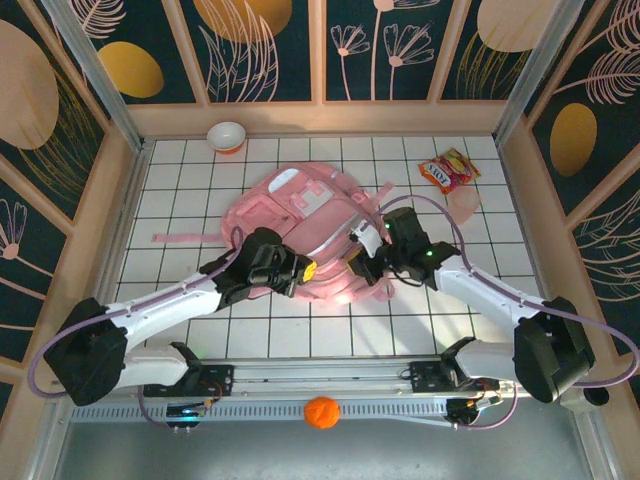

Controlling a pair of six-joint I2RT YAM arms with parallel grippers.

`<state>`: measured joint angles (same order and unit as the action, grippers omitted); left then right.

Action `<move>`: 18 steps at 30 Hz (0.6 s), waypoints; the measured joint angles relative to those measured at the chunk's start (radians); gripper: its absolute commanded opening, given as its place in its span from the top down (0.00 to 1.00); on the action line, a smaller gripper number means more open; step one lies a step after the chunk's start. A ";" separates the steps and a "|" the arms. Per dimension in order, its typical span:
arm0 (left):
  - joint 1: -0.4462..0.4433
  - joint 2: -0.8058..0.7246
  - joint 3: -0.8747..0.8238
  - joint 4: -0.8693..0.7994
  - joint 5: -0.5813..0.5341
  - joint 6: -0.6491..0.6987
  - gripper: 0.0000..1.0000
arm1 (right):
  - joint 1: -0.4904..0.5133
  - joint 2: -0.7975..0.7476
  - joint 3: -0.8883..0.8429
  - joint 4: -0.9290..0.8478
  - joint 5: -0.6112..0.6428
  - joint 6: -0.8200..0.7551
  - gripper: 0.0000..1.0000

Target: Pack the student bag

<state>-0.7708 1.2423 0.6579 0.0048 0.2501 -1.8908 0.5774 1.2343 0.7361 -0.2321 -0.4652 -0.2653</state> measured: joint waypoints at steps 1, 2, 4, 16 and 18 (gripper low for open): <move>0.013 -0.024 -0.005 -0.022 0.000 0.019 1.00 | -0.008 0.000 0.011 -0.013 0.010 -0.005 1.00; 0.027 -0.048 -0.008 -0.045 0.001 0.039 1.00 | -0.019 0.000 0.019 -0.021 0.021 -0.007 1.00; 0.062 -0.090 -0.010 -0.090 0.003 0.080 1.00 | -0.042 0.000 0.029 -0.031 0.040 -0.010 1.00; 0.182 -0.148 0.041 -0.343 -0.027 0.447 1.00 | -0.106 0.110 0.097 -0.038 0.135 -0.016 1.00; 0.189 -0.148 0.050 -0.358 -0.025 0.494 1.00 | -0.120 0.131 0.114 -0.037 0.125 -0.024 1.00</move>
<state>-0.5819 1.0946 0.7078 -0.3531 0.2249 -1.3964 0.4576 1.3655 0.8501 -0.2687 -0.3405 -0.2893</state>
